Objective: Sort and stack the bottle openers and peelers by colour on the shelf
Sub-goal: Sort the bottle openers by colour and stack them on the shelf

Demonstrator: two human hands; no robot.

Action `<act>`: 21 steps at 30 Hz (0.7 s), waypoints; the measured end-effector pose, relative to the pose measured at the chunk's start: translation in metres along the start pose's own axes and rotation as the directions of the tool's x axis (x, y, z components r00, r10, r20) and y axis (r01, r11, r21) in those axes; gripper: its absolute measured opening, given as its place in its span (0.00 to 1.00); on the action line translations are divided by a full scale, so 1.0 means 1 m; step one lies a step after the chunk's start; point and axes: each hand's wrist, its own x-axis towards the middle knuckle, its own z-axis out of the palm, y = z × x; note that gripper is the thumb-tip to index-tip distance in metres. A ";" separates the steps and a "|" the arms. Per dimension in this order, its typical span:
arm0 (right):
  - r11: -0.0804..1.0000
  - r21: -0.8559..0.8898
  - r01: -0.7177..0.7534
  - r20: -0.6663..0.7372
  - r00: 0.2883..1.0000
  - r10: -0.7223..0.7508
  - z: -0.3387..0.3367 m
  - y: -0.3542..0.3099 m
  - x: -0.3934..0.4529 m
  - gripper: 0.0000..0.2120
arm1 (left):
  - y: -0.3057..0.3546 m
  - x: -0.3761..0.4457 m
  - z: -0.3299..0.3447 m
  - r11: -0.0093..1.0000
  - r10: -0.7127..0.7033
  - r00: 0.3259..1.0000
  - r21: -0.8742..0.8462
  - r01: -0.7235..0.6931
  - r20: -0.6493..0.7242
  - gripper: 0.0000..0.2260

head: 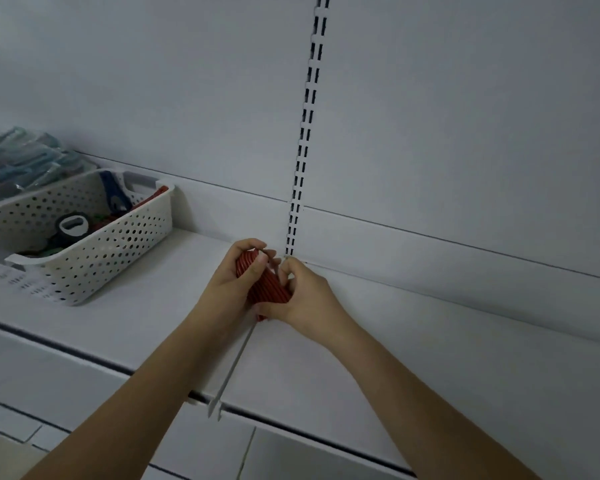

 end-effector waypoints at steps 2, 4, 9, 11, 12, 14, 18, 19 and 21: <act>1.000 0.014 -0.012 -0.046 0.999 0.013 -0.004 0.001 -0.014 0.25 | -0.002 -0.002 0.011 0.998 0.015 0.999 0.056 -0.016 0.030 0.06; 0.998 0.027 -0.059 -0.129 0.990 0.062 -0.013 0.004 -0.031 0.25 | -0.008 -0.004 0.029 0.998 0.013 0.996 0.065 -0.019 0.085 0.10; 0.985 0.103 -0.140 -0.302 0.939 0.165 -0.061 0.024 -0.080 0.22 | -0.037 0.002 0.090 0.982 -0.127 0.943 0.171 0.077 0.306 0.30; 0.963 0.191 -0.188 -0.345 0.906 0.245 -0.089 0.041 -0.108 0.21 | -0.053 0.007 0.120 0.967 -0.204 0.907 0.223 0.127 0.369 0.30; 0.947 0.235 -0.218 -0.362 0.884 0.294 -0.103 0.052 -0.124 0.22 | -0.064 0.008 0.133 0.955 -0.243 0.886 0.257 0.147 0.395 0.27; 0.894 0.351 -0.277 -0.381 0.830 0.407 -0.133 0.073 -0.157 0.22 | -0.081 0.003 0.161 0.907 -0.279 0.859 0.411 0.090 0.430 0.21; 0.848 0.404 -0.344 -0.508 0.686 0.520 -0.206 0.105 -0.228 0.22 | -0.121 -0.009 0.215 0.559 -0.211 0.836 0.764 -0.321 0.506 0.14; 0.858 0.345 -0.380 -0.560 0.651 0.513 -0.225 0.109 -0.246 0.21 | -0.133 -0.012 0.228 0.460 -0.210 0.811 0.787 -0.411 0.546 0.16; 0.843 0.190 -0.503 -0.660 0.570 0.489 -0.262 0.114 -0.280 0.20 | -0.155 -0.018 0.254 0.336 -0.222 0.744 0.766 -0.548 0.630 0.27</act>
